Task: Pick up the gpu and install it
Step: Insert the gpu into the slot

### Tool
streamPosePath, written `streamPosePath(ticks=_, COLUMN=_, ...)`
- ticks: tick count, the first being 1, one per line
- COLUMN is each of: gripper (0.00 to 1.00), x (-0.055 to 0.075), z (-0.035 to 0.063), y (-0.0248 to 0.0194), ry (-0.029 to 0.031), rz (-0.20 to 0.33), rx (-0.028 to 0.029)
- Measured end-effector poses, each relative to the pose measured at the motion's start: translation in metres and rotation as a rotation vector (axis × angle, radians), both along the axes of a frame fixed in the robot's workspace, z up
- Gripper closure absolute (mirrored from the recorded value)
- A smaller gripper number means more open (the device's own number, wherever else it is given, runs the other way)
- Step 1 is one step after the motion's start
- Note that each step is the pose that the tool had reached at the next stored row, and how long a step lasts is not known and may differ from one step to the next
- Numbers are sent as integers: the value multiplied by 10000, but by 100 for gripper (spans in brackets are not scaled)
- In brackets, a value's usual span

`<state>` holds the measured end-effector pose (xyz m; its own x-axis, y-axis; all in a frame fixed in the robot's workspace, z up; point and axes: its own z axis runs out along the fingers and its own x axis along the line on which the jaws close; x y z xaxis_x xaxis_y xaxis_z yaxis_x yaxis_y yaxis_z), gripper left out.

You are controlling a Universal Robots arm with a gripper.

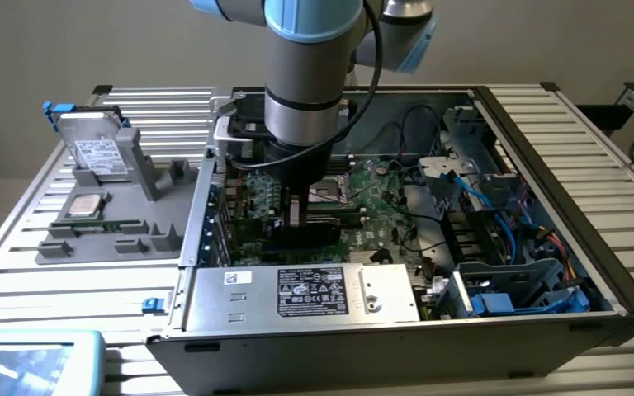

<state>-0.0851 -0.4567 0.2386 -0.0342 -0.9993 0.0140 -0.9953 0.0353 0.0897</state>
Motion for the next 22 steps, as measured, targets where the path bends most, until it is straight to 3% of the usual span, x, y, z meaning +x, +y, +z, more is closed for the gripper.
streamPosePath(ticks=9, gripper=72, x=-3, z=-2, y=1, ry=9, rz=-5, rx=11)
streamPosePath(ticks=14, gripper=59, x=2, z=22, y=0, ry=-22, rz=10, rx=5)
streamPosePath(ticks=22, gripper=59, x=2, z=374, y=1, ry=-38, rz=24, rx=-10)
